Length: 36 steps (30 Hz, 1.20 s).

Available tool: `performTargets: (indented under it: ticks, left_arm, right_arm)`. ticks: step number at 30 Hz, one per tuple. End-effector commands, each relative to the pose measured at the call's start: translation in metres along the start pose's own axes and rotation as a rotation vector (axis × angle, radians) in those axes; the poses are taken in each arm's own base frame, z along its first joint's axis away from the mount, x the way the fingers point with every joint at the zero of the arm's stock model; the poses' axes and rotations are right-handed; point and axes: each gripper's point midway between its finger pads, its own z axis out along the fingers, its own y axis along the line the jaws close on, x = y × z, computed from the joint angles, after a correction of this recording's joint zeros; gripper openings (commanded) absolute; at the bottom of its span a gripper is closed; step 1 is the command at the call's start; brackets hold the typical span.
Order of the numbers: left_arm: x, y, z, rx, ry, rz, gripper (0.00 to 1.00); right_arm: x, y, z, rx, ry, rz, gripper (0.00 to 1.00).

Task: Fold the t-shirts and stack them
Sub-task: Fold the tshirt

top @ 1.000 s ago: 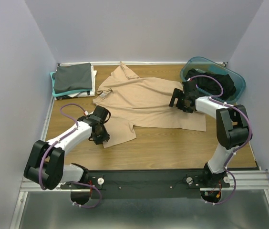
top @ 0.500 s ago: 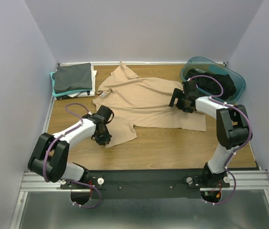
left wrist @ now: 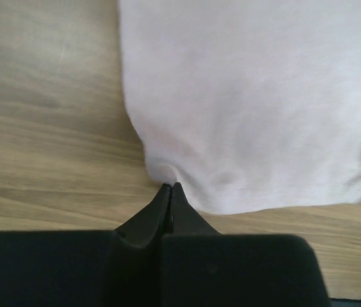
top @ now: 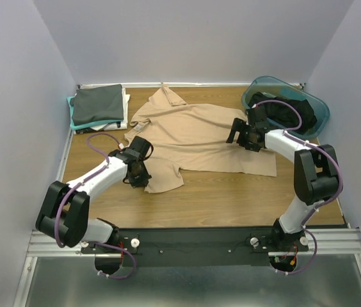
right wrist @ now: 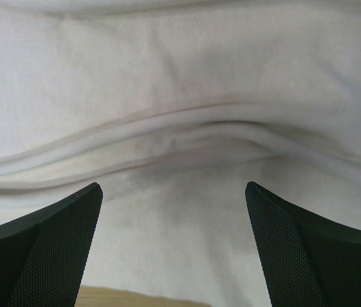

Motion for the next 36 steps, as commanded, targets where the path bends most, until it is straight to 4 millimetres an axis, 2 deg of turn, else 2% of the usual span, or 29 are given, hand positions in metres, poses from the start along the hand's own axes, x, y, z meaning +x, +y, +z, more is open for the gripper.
performTargets:
  ticks: [1, 6, 7, 8, 10, 11, 14, 17, 20, 24, 28, 36]
  left_arm:
    - [-0.037, -0.028, -0.027, 0.104, -0.136, -0.024, 0.0]
    - [-0.063, -0.036, -0.042, 0.144, -0.23, 0.004, 0.0]
    - [-0.066, -0.035, -0.043, 0.147, -0.24, 0.006, 0.0]
    - [-0.068, -0.035, -0.043, 0.147, -0.246, 0.012, 0.0]
    - [-0.075, -0.032, -0.044, 0.146, -0.267, 0.024, 0.0]
    - [-0.077, -0.03, -0.044, 0.143, -0.272, 0.027, 0.0]
    - [-0.081, -0.027, -0.042, 0.16, -0.288, 0.039, 0.0]
    - [-0.083, -0.027, -0.038, 0.184, -0.29, 0.038, 0.0]
    - [-0.078, -0.028, -0.03, 0.218, -0.273, 0.027, 0.0]
    - [-0.07, -0.03, -0.022, 0.249, -0.25, 0.027, 0.0]
    - [-0.071, -0.03, -0.023, 0.248, -0.254, 0.031, 0.0]
    - [-0.074, -0.031, -0.025, 0.237, -0.247, 0.043, 0.0]
  right_arm:
    - [-0.001, -0.009, -0.029, 0.045, -0.008, -0.009, 0.99]
    - [0.01, -0.052, -0.063, 0.229, -0.029, -0.003, 0.99]
    - [0.02, -0.07, -0.072, 0.269, -0.015, 0.029, 1.0]
    - [0.032, -0.076, -0.071, 0.289, 0.016, 0.03, 1.0]
    - [0.037, -0.101, -0.085, 0.325, 0.012, 0.094, 0.98]
    - [0.05, -0.119, -0.09, 0.362, 0.037, 0.126, 0.97]
    - [0.056, -0.137, -0.105, 0.397, 0.025, 0.164, 0.93]
    - [0.062, -0.143, -0.106, 0.41, 0.037, 0.186, 0.88]
    - [0.065, -0.159, -0.101, 0.45, 0.064, 0.233, 0.8]
    - [0.055, -0.162, -0.092, 0.459, 0.065, 0.234, 0.74]
    - [0.053, -0.171, -0.087, 0.484, 0.071, 0.244, 0.71]
    - [0.066, -0.176, -0.08, 0.486, 0.089, 0.276, 0.66]
